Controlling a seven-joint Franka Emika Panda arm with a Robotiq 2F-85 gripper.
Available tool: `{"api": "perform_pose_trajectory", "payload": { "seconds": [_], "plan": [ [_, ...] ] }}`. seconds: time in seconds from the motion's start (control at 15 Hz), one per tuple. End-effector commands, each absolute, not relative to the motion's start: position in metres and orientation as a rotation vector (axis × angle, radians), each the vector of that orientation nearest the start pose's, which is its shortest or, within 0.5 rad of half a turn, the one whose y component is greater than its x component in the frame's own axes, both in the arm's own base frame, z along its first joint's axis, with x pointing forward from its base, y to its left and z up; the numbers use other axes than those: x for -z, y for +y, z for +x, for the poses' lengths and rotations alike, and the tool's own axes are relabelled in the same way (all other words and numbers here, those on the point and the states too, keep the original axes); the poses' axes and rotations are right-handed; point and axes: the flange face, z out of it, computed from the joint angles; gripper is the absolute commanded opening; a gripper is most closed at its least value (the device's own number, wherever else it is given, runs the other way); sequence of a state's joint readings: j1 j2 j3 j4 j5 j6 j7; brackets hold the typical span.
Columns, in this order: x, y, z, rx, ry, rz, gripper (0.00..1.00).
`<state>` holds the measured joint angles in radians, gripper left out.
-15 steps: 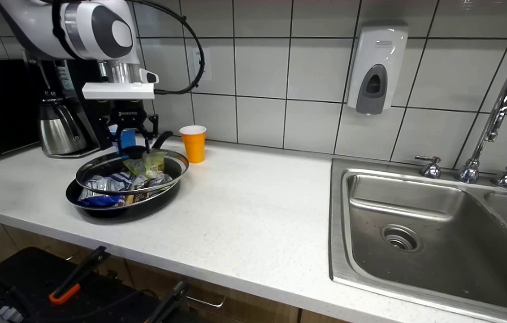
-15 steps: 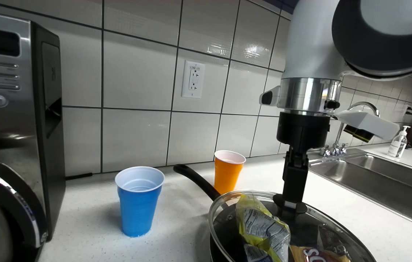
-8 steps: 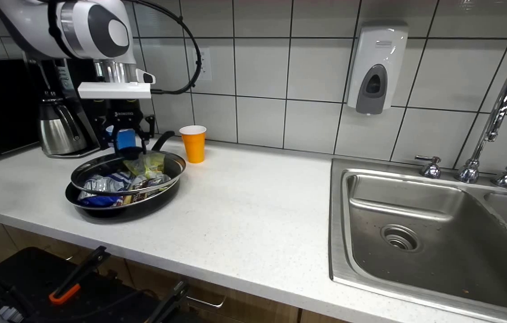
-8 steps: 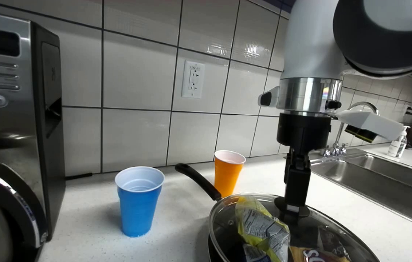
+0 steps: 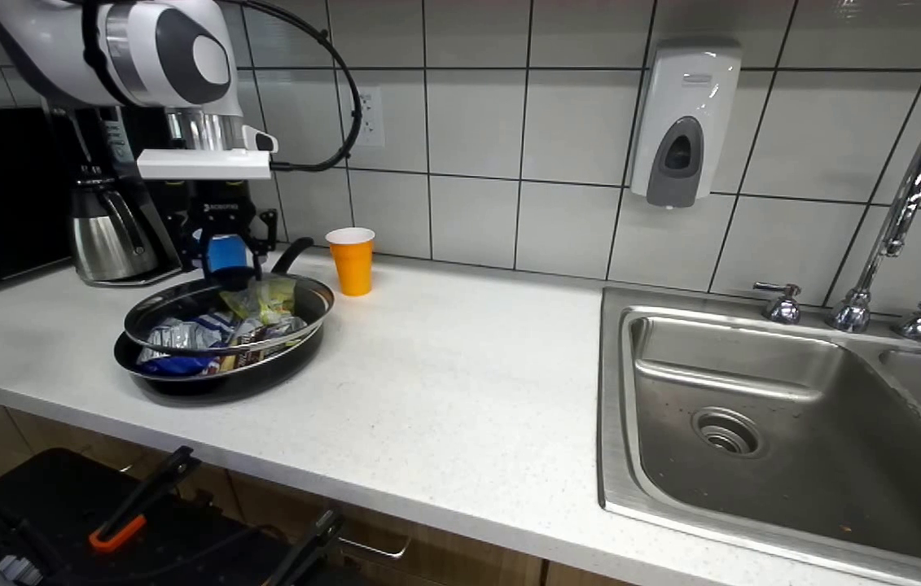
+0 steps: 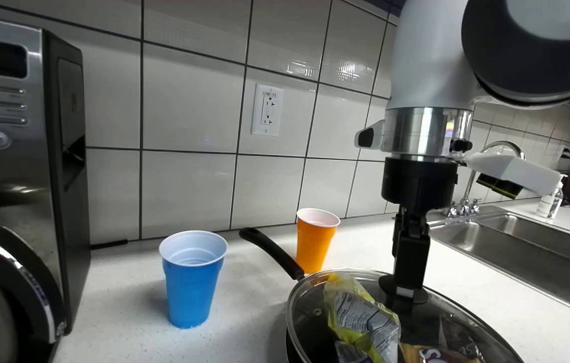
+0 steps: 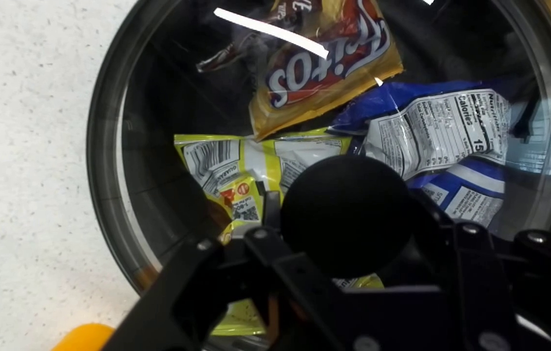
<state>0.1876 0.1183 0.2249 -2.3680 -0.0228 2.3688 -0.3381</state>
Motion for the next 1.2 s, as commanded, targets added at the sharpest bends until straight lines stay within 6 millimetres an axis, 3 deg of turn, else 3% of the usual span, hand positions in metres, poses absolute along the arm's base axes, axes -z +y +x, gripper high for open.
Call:
{"api": "perform_pose_trajectory", "payload": {
  "seconds": [0.0,1.13],
  "plan": [
    [-0.265,0.209,0.447,-0.238,-1.183,-2.897,0.39],
    [-0.286,0.215,0.443,-0.175,-1.199,-2.974,0.39]
  ]
}}
